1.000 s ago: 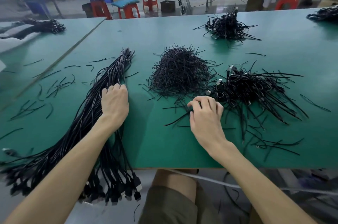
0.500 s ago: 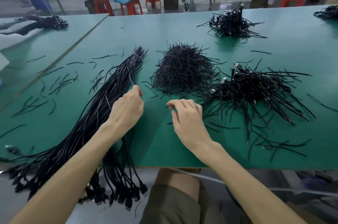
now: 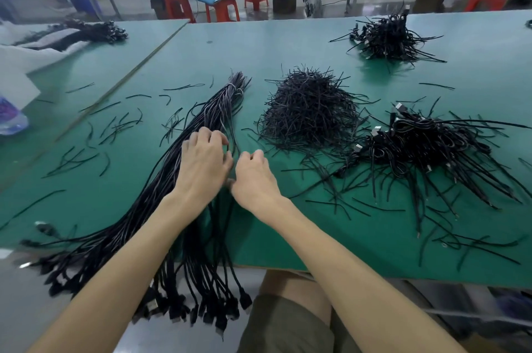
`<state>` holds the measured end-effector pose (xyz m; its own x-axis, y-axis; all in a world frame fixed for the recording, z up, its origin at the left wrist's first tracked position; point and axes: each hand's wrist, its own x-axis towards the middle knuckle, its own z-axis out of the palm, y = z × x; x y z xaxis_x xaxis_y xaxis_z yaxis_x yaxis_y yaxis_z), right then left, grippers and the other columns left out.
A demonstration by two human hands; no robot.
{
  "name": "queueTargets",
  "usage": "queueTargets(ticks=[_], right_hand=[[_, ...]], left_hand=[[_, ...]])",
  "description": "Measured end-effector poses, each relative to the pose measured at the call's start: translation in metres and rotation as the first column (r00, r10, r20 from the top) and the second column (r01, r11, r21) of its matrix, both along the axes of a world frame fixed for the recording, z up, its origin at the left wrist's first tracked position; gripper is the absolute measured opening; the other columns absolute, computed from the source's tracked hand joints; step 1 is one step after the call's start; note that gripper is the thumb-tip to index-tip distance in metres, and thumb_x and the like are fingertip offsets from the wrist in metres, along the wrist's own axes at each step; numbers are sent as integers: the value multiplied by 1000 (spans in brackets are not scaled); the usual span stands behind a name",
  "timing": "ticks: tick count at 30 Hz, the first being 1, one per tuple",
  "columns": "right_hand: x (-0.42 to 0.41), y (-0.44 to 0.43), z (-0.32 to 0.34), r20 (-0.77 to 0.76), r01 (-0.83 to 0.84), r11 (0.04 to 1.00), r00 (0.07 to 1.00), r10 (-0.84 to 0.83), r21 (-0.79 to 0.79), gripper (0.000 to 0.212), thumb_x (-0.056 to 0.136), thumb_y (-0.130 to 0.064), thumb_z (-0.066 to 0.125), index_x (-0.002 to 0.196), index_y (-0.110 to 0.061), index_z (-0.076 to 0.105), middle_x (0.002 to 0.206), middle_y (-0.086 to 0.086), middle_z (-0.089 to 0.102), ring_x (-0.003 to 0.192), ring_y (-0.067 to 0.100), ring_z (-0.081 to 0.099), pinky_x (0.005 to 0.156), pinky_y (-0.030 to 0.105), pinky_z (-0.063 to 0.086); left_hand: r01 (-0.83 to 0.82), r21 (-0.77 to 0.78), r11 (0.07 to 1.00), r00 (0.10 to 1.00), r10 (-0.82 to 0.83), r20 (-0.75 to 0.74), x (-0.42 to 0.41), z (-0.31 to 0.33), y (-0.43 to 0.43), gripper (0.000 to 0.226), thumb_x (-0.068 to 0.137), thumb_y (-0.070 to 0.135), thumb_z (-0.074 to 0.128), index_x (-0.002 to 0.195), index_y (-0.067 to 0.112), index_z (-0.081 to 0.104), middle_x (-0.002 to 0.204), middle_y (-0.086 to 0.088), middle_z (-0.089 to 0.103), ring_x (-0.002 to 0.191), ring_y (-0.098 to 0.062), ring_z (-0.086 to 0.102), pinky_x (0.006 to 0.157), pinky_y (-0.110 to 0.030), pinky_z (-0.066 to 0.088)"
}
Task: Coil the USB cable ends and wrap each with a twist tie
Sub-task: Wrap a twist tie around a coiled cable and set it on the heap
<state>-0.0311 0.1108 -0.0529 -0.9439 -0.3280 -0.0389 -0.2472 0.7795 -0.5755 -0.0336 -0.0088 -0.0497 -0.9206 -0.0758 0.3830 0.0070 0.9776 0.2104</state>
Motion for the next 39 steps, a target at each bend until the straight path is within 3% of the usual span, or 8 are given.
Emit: queueTargets(ticks=[6, 10, 13, 17, 21, 27, 33, 39], right_hand=[[-1, -2, 5, -89, 18, 990, 996, -6, 138, 33, 96, -7, 56, 126, 0, 46, 126, 21, 47, 112, 34, 51, 80, 35, 43], [1, 3, 8, -131, -13, 975, 990, 43, 222, 36, 92, -4, 64, 123, 1, 48, 121, 22, 54, 106, 34, 60, 76, 34, 45], [3, 13, 15, -112, -61, 981, 990, 83, 185, 6, 97, -4, 52, 101, -5, 48, 109, 18, 57, 91, 36, 58, 68, 36, 38], [15, 33, 13, -106, -149, 967, 979, 174, 207, 24, 97, -5, 45, 76, -10, 36, 78, 10, 48, 72, 34, 49, 62, 38, 37], [30, 50, 4, -133, -152, 988, 980, 148, -21, 19, 97, -12, 44, 102, -3, 59, 77, 10, 61, 69, 34, 59, 68, 43, 53], [33, 70, 8, -248, -152, 957, 964, 90, -246, 44, 96, -11, 51, 140, -12, 55, 64, -6, 51, 63, 20, 54, 69, 40, 51], [32, 99, 20, -318, -135, 887, 948, -14, -441, 24, 89, -5, 57, 94, -17, 77, 64, -24, 53, 57, 0, 51, 58, 11, 32], [1, 132, 31, -22, 232, 613, 926, -378, -755, 29, 97, -2, 49, 96, -17, 73, 59, 3, 59, 45, 9, 50, 41, 24, 39]], left_hand=[[-51, -20, 998, 962, 55, 267, -6, -17, -10, 67, 102, 36, 51, 161, 25, 23, 170, -4, 12, 157, -24, 6, 124, -57, 0], [-80, 12, 997, 940, 71, 333, -10, -26, -14, 64, 105, 41, 44, 162, 30, 18, 171, -4, 9, 158, -21, 0, 121, -65, 1], [-89, 12, 996, 942, 80, 327, -18, -28, -14, 59, 108, 28, 36, 163, 32, 13, 171, -7, 8, 158, -22, -3, 120, -67, 2], [-107, -77, 991, 940, 126, 317, -29, -31, -14, 69, 104, 5, 35, 164, 24, 7, 172, -6, 4, 158, -22, -3, 118, -67, 9], [-120, -138, 983, 942, 157, 297, -34, -33, -16, 76, 99, -6, 35, 164, 21, 7, 172, -4, 4, 158, -22, -2, 118, -66, 11], [-121, -130, 984, 944, 155, 291, -34, -37, -18, 76, 96, -11, 33, 163, 15, 9, 171, -4, 7, 158, -22, -1, 118, -66, 10], [-125, -124, 984, 942, 157, 297, -32, -36, -16, 75, 94, -11, 31, 163, 13, 12, 171, -4, 9, 158, -22, 0, 119, -66, 9], [-129, -122, 984, 946, 159, 283, -26, -31, -11, 63, 102, -1, 34, 161, 7, 16, 170, -9, 15, 158, -24, 5, 119, -65, 13]])
